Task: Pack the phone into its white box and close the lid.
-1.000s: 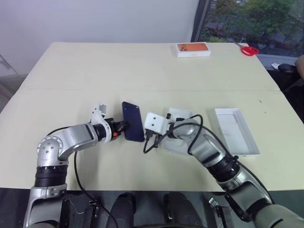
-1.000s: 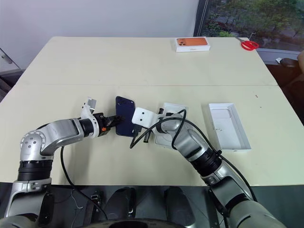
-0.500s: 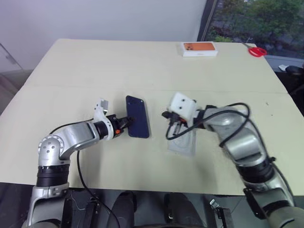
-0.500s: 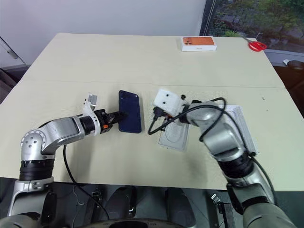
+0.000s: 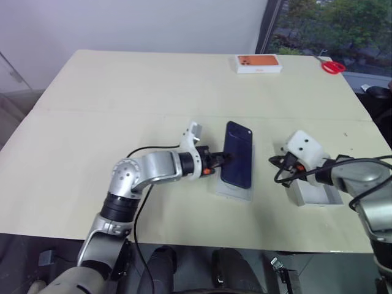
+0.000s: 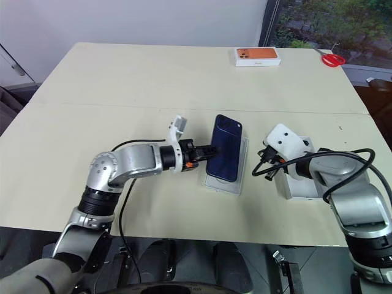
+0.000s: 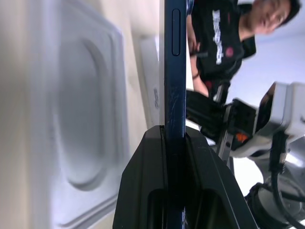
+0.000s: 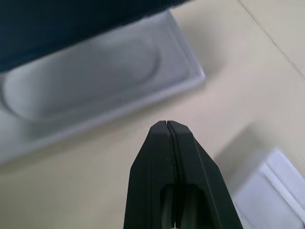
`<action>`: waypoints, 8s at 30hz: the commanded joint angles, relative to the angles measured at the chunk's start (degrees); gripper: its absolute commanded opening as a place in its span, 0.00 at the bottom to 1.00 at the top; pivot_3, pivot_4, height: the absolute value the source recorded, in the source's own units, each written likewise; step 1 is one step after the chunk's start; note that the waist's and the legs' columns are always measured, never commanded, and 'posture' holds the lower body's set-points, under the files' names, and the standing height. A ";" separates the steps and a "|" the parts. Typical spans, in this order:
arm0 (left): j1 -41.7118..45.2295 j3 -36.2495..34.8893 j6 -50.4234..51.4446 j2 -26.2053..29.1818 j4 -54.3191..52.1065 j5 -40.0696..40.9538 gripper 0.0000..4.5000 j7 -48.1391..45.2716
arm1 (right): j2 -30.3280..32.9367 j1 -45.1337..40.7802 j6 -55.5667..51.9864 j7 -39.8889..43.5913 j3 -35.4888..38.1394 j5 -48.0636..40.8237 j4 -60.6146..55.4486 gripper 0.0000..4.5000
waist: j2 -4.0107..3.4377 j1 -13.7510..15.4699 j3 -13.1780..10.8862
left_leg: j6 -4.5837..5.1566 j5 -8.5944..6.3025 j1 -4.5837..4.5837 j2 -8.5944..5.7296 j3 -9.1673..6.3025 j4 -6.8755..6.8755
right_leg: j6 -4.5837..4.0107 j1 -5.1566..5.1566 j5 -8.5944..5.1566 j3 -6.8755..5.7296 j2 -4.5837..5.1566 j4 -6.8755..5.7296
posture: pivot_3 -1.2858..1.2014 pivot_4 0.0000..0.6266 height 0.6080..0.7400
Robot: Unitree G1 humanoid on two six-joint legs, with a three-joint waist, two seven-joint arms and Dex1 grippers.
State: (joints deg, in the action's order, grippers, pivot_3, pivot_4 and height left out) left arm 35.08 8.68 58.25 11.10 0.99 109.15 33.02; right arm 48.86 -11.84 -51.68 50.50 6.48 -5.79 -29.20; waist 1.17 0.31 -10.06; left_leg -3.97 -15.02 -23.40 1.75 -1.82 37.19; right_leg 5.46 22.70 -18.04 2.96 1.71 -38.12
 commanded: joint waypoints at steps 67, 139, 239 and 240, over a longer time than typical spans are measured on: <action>4.82 -7.56 17.36 3.72 -0.96 -12.17 0.99 -10.72 | 3.18 7.73 8.85 -2.49 3.55 -15.18 -4.42 0.00 | -0.02 0.20 0.01 | -0.01 0.01 0.12 0.02 -0.05 0.15 | 0.02 -0.23 0.00 -0.04 -0.03 -0.08 | 0.52 0.24 0.93; 0.02 23.18 -12.80 5.68 -9.22 -98.04 0.00 -77.18 | 8.47 6.62 5.54 -3.44 -0.89 -8.80 -2.35 0.06 | -0.17 0.33 0.07 | 0.60 -0.32 0.04 0.05 0.04 0.73 | 0.04 -0.37 -0.01 -0.04 -0.04 -0.18 | 0.52 0.24 0.93; -2.95 9.06 -35.87 1.75 1.31 -96.83 0.00 -80.45 | -2.73 -13.73 -5.63 -94.16 6.41 -105.19 13.07 0.99 | -0.57 -1.09 0.03 | 0.83 -0.44 -0.17 0.21 0.28 0.77 | 0.04 0.06 -0.03 0.13 -0.14 -0.54 | 0.52 0.24 0.93; -2.98 9.83 -36.22 1.30 1.26 -97.21 0.00 -80.49 | -0.42 -13.56 -6.74 -91.52 5.91 -102.92 13.75 0.99 | -0.56 -1.09 0.04 | 0.84 -0.44 -0.17 0.20 0.29 0.77 | 0.04 0.06 -0.03 0.14 -0.13 -0.53 | 0.52 0.24 0.93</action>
State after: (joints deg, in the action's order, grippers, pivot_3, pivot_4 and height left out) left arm 31.33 17.34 22.33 13.05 3.70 12.66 -47.27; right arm 46.70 -24.85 -56.43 -45.17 12.64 -110.60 -15.26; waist 0.62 -0.78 -10.02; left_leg -3.13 -15.46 -23.56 1.96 -1.56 37.96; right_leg 5.51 22.73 -18.07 3.09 1.55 -38.63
